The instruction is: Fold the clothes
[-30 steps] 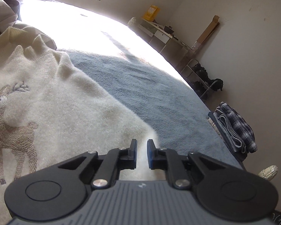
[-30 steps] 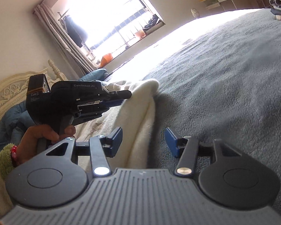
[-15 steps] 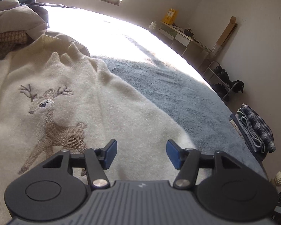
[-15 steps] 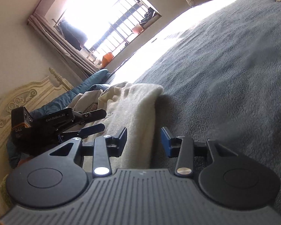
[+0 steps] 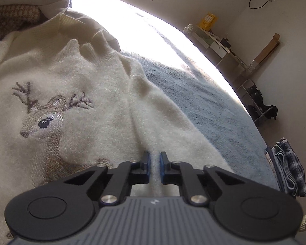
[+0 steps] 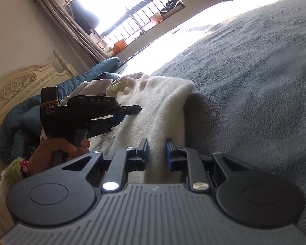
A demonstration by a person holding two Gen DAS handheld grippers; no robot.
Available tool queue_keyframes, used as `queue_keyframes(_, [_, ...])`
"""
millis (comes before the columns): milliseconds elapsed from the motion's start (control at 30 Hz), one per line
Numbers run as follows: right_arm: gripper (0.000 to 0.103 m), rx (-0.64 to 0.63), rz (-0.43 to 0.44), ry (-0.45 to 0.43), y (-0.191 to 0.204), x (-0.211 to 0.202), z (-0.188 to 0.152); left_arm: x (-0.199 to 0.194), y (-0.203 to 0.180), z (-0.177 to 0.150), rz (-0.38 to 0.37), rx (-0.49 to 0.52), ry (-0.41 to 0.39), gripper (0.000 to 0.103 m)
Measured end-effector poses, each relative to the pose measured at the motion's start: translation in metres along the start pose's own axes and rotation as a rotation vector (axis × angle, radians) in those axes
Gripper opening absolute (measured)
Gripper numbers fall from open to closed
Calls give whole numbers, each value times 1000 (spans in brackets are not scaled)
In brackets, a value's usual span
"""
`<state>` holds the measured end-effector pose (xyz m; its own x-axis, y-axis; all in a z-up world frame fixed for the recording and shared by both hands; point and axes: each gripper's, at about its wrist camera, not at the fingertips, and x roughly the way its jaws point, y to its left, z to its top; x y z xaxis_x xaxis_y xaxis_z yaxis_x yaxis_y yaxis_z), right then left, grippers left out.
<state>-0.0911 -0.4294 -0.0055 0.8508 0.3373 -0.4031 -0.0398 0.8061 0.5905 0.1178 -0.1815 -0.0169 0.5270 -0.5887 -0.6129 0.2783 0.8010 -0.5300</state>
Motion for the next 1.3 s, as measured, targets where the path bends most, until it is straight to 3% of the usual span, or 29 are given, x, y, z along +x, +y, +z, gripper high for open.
queue_keyframes(167, [11, -32, 9, -16, 7, -2, 0, -25, 10, 6, -47, -47, -67, 7])
queue_keyframes(467, [11, 18, 1, 10, -2, 4, -4, -8, 19, -1, 50, -27, -31, 7])
queue_keyframes(700, [11, 41, -3, 18, -11, 6, -6, -20, 18, 0, 68, -31, -89, 7])
queue_keyframes(933, [11, 50, 81, 0, -6, 2, -4, -45, 13, 6, 31, -68, -165, 7])
queue_keyframes(1067, [11, 98, 89, 31, -14, 10, -5, -44, 19, 4, 43, -108, -168, 7])
queue_keyframes(1200, [11, 106, 153, 7, -10, 0, -4, -41, 25, 1, 58, -117, -169, 7])
queue_keyframes(1300, [11, 85, 103, 34, -12, 9, -6, -28, 29, -3, 94, -101, -119, 10])
